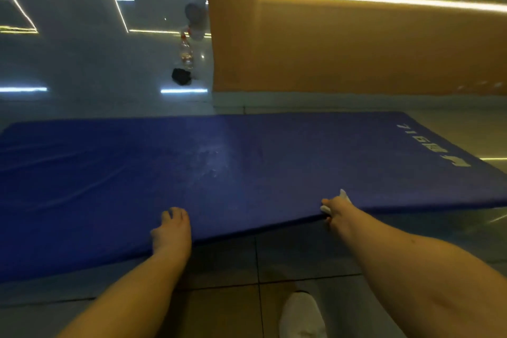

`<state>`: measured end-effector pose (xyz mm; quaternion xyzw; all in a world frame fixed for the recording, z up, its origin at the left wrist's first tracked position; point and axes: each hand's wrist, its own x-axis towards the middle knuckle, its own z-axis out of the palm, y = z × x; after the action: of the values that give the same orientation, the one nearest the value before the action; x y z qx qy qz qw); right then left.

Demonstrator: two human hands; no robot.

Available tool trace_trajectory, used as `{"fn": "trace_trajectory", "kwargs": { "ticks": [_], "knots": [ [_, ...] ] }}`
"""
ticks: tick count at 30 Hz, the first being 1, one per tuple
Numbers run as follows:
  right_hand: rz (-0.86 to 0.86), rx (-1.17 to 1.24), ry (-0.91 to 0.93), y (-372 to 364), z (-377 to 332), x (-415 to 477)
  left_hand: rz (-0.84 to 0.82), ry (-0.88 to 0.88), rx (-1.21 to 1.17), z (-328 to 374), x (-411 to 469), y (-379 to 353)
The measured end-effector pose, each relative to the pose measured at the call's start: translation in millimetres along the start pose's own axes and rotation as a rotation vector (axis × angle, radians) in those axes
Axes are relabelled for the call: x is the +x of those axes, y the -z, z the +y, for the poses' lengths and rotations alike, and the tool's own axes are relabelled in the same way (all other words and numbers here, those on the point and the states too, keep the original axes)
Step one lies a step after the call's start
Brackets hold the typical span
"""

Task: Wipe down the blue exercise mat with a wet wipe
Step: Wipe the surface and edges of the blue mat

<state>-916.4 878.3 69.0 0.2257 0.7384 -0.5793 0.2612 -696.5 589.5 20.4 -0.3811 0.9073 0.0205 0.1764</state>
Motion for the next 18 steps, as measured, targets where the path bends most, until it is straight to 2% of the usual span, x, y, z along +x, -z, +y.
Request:
{"fn": "trace_trajectory", "kwargs": {
  "ticks": [1, 5, 7, 9, 11, 13, 15, 18],
  "knots": [
    [0.001, 0.063, -0.019, 2, 0, -2, 0.032, 0.098, -0.124, -7, -4, 3],
    [0.022, 0.165, -0.006, 5, -8, -19, -0.075, 0.848, -1.018, -35, -6, 6],
    [0.02, 0.17, -0.001, 5, -9, -26, -0.102, 1.085, -1.422, -38, -16, -5],
    [0.037, 0.152, -0.012, 2, -9, -33, -0.034, 1.118, -1.75, -37, -29, 1],
    [0.074, 0.117, -0.013, 3, -2, -34, 0.038, 1.035, -2.017, -40, -29, 4],
    [0.083, 0.073, -0.016, 5, 5, -34, 0.052, 0.981, -2.13, -44, -22, 6],
    [0.087, 0.071, -0.017, 10, 15, -30, 0.043, 0.927, -2.091, -54, -11, 4],
    [0.072, 0.113, -0.065, 13, 30, -29, 0.189, 0.886, -1.827, -67, -6, 19]
  ]
}}
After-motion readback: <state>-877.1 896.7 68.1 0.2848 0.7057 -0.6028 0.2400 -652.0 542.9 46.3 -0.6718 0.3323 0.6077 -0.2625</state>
